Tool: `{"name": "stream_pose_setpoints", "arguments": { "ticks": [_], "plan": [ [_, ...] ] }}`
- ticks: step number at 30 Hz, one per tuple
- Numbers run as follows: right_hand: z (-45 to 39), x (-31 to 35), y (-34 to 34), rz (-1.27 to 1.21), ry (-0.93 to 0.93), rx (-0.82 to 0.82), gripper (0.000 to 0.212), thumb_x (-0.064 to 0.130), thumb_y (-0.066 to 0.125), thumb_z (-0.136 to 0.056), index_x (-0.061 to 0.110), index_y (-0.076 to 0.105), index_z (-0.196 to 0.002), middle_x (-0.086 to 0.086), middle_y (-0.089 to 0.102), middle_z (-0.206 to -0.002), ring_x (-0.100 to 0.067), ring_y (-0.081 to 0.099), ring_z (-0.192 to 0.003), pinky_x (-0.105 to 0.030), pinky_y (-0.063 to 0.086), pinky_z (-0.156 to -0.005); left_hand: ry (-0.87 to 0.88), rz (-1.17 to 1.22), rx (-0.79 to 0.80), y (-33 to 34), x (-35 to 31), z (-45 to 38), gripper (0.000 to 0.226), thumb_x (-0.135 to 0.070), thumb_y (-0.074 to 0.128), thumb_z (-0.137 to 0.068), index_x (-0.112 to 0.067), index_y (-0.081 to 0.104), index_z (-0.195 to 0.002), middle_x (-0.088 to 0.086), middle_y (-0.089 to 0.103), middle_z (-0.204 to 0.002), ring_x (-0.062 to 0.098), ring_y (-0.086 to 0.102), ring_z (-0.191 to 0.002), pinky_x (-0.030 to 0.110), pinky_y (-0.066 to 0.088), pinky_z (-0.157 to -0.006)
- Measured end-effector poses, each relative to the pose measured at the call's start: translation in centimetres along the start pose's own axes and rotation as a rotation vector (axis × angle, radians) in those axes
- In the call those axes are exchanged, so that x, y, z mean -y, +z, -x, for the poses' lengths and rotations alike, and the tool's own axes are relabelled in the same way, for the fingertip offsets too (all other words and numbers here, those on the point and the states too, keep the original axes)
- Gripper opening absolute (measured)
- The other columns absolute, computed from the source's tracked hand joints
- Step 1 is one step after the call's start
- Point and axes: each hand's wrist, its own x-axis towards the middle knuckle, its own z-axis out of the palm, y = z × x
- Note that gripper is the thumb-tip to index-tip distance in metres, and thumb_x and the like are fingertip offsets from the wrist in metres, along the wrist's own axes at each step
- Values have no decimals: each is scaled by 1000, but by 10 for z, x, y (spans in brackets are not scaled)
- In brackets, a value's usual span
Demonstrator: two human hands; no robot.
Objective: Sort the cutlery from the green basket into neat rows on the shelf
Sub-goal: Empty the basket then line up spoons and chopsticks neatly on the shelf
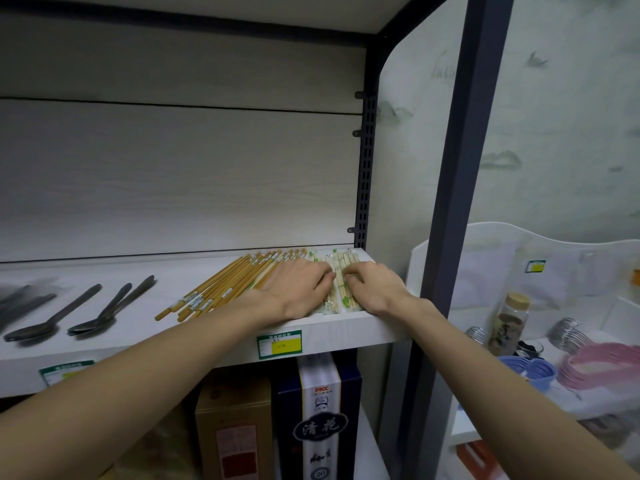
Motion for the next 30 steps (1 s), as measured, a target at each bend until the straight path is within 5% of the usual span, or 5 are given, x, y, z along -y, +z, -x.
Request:
{"name": "stream_pose_setpoints", "arguments": {
  "ticks": [3,8,16,22,30],
  "plan": [
    [1,1,0,-8,2,-1,37,24,42,-102,20,64,-131,-7,66,-132,-29,60,-119,-35,48,-96,-9,-3,-74,0,-1,1,30,-40,41,-102,-23,63,-113,-1,73,-92,28,65,-82,38,50,-67],
    [0,1,1,4,-5,11,38,27,44,-101,23,63,-133,-5,64,-135,-28,59,-121,-34,46,-95,36,18,-107,-2,-4,5,32,-42,49,-97,-23,63,-120,-3,69,-113,24,65,-98,39,53,-77],
    [3,8,-5,196,-50,26,39,31,39,-104,27,56,-139,-7,63,-136,-32,59,-122,-40,47,-96,75,-42,-53,-3,-8,4,32,-44,49,-97,-22,71,-105,-4,69,-105,22,64,-95,35,48,-72],
    [-2,4,-4,147,-26,83,29,30,40,-100,17,65,-106,-9,68,-114,-33,62,-107,-42,51,-86,61,-89,-60,-1,-17,-5,30,-40,44,-97,-21,66,-97,1,70,-101,26,64,-91,34,37,-65],
    [-14,10,-14,20,60,25,34,20,53,-94,16,70,-123,-9,68,-125,-29,63,-115,-38,51,-98,-105,55,-76,-7,-15,-4,30,-35,46,-100,-26,71,-113,-2,74,-104,25,67,-96,33,43,-68]
  ]
}}
